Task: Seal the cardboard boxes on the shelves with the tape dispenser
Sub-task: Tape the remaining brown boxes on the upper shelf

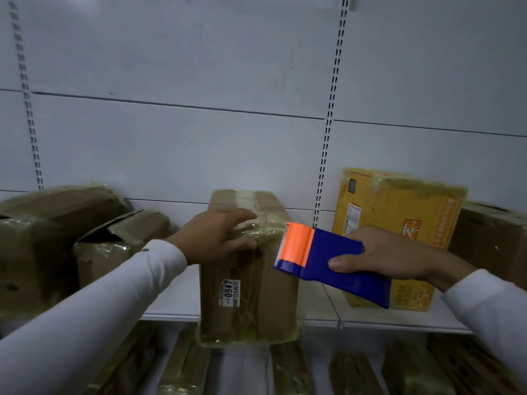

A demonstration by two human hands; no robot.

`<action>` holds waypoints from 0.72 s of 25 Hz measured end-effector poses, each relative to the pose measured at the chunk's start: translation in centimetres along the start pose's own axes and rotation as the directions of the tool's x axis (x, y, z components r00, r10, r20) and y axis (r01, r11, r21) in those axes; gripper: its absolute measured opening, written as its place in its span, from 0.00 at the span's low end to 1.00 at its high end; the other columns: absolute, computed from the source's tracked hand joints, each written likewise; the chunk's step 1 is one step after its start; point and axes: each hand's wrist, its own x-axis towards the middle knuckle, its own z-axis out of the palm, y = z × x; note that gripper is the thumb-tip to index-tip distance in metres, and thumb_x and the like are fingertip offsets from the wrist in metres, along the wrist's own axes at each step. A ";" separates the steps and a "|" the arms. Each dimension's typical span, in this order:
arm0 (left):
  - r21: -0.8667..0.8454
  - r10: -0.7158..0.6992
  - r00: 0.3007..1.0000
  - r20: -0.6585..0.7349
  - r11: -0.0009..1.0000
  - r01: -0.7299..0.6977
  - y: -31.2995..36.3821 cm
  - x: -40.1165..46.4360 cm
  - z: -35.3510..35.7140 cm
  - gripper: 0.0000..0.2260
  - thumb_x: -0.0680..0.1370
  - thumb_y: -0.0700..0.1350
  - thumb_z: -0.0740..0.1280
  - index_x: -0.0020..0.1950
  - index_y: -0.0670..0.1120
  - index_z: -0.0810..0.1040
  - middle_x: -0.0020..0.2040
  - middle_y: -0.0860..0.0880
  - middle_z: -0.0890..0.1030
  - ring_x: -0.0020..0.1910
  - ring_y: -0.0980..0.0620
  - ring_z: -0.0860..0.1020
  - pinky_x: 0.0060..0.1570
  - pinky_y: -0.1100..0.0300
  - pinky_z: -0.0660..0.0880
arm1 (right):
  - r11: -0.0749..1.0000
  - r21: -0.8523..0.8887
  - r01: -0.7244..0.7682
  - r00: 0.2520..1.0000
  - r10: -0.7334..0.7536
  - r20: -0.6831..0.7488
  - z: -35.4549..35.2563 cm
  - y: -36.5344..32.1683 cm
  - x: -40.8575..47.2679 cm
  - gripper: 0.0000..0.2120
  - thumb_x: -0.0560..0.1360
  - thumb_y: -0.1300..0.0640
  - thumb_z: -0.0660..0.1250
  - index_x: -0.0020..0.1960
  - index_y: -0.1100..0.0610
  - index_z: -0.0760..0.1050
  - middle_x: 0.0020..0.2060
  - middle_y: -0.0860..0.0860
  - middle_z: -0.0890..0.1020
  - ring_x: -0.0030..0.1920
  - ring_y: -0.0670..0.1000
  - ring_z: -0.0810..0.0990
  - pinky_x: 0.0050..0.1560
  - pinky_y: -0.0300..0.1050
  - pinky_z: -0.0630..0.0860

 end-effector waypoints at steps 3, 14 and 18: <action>-0.417 0.005 0.977 -0.211 0.904 -0.095 1.5 -1.7 -0.7 0.20 0.76 0.57 0.64 0.66 0.52 0.73 0.60 0.55 0.79 0.59 0.61 0.76 0.59 0.64 0.73 | 0.998 -0.023 0.057 0.998 -0.057 -0.005 0.4 -0.9 0.4 0.19 0.69 0.41 0.70 0.51 0.54 0.77 0.43 0.48 0.86 0.45 0.49 0.86 0.39 0.35 0.79; -0.841 -0.171 0.983 0.069 0.520 0.149 1.9 -5.1 -1.5 0.07 0.78 0.42 0.64 0.47 0.39 0.79 0.38 0.46 0.81 0.36 0.54 0.77 0.38 0.60 0.74 | 0.986 -0.113 0.118 0.991 -0.110 0.076 2.1 -4.4 3.7 0.20 0.67 0.39 0.70 0.53 0.49 0.76 0.46 0.43 0.86 0.48 0.47 0.86 0.42 0.37 0.81; -0.827 -0.167 0.986 0.024 0.551 0.114 1.5 -5.8 -2.2 0.11 0.77 0.47 0.64 0.45 0.39 0.78 0.35 0.47 0.80 0.34 0.52 0.77 0.35 0.62 0.74 | 0.984 -0.137 0.114 0.987 -0.096 0.132 2.1 -5.8 4.3 0.19 0.68 0.39 0.70 0.51 0.50 0.77 0.45 0.45 0.86 0.46 0.48 0.86 0.42 0.37 0.81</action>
